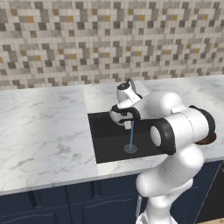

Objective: Rinse each bowl for a few seconds and place them down in the sink or on the counter.

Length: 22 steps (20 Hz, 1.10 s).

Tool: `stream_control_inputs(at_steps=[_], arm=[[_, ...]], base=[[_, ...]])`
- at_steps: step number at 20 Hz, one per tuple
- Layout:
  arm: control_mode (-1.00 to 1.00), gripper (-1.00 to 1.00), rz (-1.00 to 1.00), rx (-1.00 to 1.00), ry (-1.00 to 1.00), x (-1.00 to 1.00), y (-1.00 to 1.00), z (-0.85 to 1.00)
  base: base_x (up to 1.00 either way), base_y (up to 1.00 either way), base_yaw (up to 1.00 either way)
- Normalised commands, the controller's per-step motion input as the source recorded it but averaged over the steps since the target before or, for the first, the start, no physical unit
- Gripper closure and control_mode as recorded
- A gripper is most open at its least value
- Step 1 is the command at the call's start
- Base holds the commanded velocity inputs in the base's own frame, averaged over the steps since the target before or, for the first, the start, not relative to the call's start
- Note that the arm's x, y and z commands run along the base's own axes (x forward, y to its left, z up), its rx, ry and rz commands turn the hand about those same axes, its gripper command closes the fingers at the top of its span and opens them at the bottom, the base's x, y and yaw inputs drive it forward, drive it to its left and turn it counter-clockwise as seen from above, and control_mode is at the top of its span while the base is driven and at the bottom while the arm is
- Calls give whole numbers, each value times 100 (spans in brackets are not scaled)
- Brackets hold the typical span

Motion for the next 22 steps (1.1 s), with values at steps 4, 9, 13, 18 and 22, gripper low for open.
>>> stream_control_inputs(at_steps=[4, 9, 13, 18, 22], arm=[[-100, 100, -8, 2, 1, 8, -20, -13], [-100, 100, -6, 1, 0, 12, -8, -16], [-100, 100, -6, 0, 0, 5, -6, -13], [-100, 100, -6, -4, -4, 0, 20, -2], [-100, 100, -4, -6, -5, 0, 28, 8]], base=[[0, 0, 0], [0, 0, 0], [0, 0, 0], [0, 0, 0], [0, 0, 0]])
